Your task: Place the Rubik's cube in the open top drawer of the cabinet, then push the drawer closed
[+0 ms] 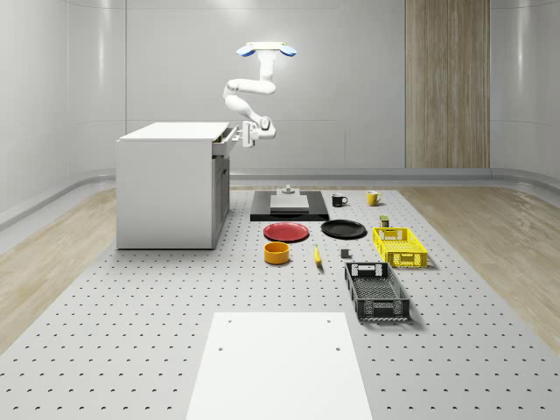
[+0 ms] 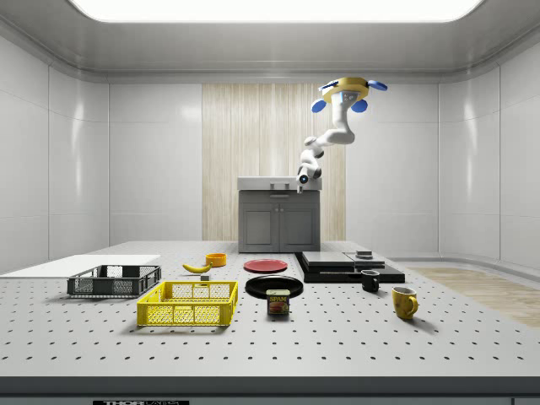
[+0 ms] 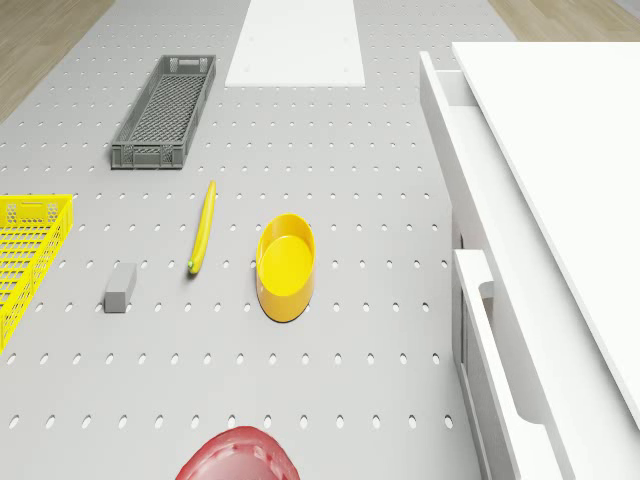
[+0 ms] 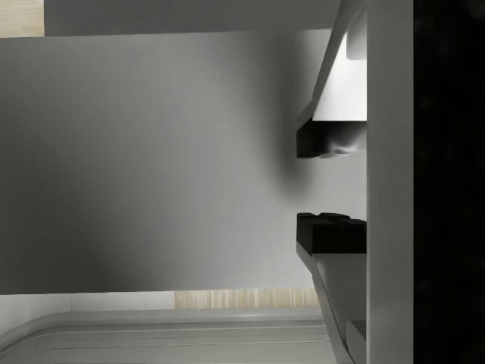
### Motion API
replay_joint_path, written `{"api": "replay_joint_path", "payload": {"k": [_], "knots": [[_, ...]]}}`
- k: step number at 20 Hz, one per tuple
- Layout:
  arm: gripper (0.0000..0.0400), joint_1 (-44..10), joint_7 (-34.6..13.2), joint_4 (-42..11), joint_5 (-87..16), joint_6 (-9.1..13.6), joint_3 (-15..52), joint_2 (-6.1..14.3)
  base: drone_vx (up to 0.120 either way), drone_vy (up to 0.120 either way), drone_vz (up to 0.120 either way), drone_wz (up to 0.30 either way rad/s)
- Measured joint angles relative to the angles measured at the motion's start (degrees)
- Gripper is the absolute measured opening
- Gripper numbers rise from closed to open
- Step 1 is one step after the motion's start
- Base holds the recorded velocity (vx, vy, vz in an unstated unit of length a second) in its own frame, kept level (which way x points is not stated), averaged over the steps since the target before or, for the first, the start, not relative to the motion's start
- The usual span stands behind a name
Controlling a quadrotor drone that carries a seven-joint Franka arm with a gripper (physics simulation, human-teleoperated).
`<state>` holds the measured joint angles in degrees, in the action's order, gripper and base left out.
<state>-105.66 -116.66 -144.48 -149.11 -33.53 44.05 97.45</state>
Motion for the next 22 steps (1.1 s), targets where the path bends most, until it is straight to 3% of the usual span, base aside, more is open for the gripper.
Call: {"api": "replay_joint_path", "payload": {"k": [2,9,14,22], "knots": [[0.0105,2.0,3.1,0.2,-3.5,-1.0,-0.2,0.0,0.000,0.000,0.000,0.000],[0.0105,8.8,11.7,0.3,-13.4,-4.6,-0.3,0.6,0.000,0.120,0.000,0.000],[0.0105,10.8,13.7,0.4,-15.4,-6.4,-0.1,1.4,0.000,0.120,0.000,0.000],[0.0105,11.6,14.6,0.8,-15.9,-7.1,0.2,1.6,0.000,0.105,0.000,0.000]]}}
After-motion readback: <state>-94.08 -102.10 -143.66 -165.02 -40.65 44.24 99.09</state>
